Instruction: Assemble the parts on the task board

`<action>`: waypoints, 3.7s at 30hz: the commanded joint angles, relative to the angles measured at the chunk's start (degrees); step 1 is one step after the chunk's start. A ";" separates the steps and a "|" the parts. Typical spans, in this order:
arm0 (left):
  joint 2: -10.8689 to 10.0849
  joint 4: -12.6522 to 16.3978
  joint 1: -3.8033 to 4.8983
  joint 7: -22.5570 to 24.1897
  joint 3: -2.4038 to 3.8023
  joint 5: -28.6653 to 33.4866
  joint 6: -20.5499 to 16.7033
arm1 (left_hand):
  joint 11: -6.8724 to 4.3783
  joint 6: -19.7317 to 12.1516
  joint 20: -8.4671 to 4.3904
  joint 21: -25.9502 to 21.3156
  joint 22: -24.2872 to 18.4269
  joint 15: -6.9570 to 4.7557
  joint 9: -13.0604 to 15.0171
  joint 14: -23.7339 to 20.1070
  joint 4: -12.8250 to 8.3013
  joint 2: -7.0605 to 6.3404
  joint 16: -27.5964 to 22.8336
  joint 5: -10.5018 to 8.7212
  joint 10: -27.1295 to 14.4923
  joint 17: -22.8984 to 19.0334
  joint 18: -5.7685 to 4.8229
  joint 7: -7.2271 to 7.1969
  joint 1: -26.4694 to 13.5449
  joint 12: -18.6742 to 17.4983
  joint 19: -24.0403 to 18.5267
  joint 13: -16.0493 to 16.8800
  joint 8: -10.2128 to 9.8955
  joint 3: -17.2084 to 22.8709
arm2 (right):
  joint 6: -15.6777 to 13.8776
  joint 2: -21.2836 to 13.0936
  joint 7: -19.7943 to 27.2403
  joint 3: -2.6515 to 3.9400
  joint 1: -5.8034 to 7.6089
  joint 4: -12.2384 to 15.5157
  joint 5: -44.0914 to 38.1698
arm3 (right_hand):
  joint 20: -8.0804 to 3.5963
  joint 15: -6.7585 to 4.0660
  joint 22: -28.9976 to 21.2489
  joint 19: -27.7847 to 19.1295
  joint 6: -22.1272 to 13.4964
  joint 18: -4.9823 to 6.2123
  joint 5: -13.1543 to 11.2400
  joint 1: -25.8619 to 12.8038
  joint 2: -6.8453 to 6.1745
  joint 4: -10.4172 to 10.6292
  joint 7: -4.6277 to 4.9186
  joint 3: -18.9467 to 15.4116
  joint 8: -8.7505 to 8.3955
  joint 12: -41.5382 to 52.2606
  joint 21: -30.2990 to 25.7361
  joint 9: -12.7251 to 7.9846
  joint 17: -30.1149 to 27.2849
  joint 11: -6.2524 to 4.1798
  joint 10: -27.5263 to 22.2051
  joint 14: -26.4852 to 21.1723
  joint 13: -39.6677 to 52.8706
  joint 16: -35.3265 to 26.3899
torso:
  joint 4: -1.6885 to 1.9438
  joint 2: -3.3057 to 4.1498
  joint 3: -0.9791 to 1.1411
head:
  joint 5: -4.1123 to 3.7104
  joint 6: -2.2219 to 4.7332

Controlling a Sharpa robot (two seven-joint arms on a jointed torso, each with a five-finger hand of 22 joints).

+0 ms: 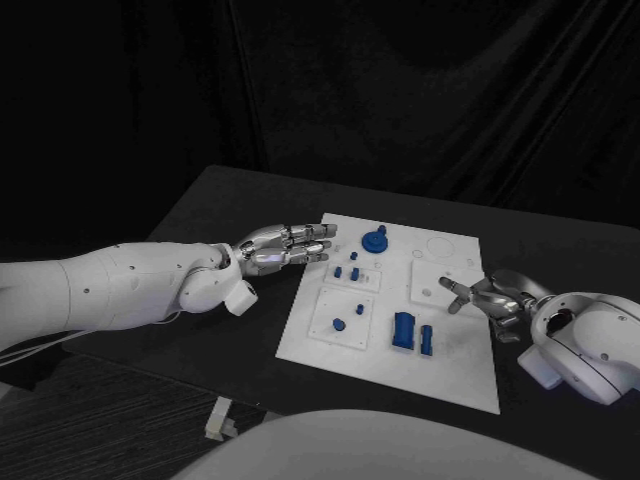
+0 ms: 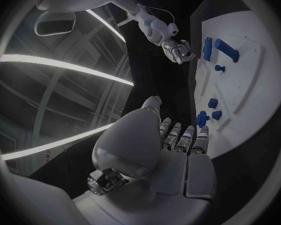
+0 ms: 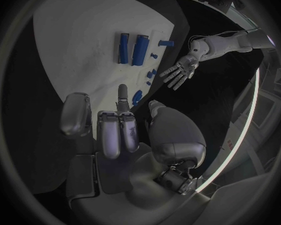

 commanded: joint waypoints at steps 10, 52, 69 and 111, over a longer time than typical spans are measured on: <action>0.02 0.07 -0.09 1.31 0.06 0.41 0.21 | 0.69 0.19 -0.01 -0.36 0.79 0.27 -0.04 0.36 -0.57 0.20 1.35 1.21 0.08 0.71 -1.06 0.25 0.72 1.63 0.65 -0.08 -0.19 2.85 | -2.89 -0.39 8.18 0.00 -1.11 0.98 -4.58 | 1.11 1.70 10.09 0.73 -1.83 -1.34 -8.82 -3.46 4.62 0.17 1.48 -8.59 -4.85 0.95 2.28 -7.90 15.91 1.60 5.59 6.03 15.84 1.42 | -0.02 0.05 0.00 | -0.41 0.01; -0.12 0.13 -0.14 1.34 0.06 0.41 0.28 | 0.84 0.19 -0.02 -0.37 0.71 0.28 -0.04 0.37 -0.73 0.33 1.39 1.39 0.11 0.71 -1.12 0.22 0.80 1.71 0.64 -0.08 -0.20 3.14 | 4.41 2.42 3.69 0.00 -4.90 -1.42 -4.77 | 1.58 2.10 9.64 -0.17 -1.85 -1.00 -9.31 -2.24 7.04 0.04 1.92 -14.51 -5.27 0.95 1.00 -12.83 15.91 2.02 5.59 6.03 15.84 1.42 | 0.03 0.04 -0.01 | -0.24 0.01; -0.09 -0.08 -0.18 1.26 0.06 0.41 0.34 | 0.91 0.11 -0.02 -0.38 0.69 0.30 -0.06 0.36 -0.78 0.36 1.38 1.40 0.11 0.70 -1.15 0.21 0.81 1.70 0.64 -0.08 -0.22 3.24 | 4.09 2.54 2.92 0.00 -5.11 -1.00 -10.28 | 2.27 2.93 9.06 -1.13 -7.04 -0.63 -7.89 0.66 8.45 0.08 3.19 -18.06 -5.58 0.95 -1.01 -17.63 15.77 3.05 5.59 6.00 15.84 1.37 | 0.02 0.03 -0.01 | -0.10 0.01; -5.26 9.69 2.09 17.83 0.12 0.41 -17.90 | -7.06 8.18 -5.73 -0.77 -1.05 -11.35 0.38 -1.57 3.84 -2.43 -4.22 -11.87 0.30 -0.50 0.44 -0.06 -12.01 1.94 0.00 -0.17 0.17 -7.09 | -33.23 -1.18 54.55 0.02 1.84 -0.15 13.42 | 9.41 12.61 -21.70 -30.54 -2.39 1.80 0.87 11.57 8.62 -0.30 5.37 -24.92 -4.80 -69.17 -58.96 -25.07 -54.31 11.20 -39.94 -30.74 -40.18 -68.19 | -0.47 -0.88 0.68 | -0.68 0.01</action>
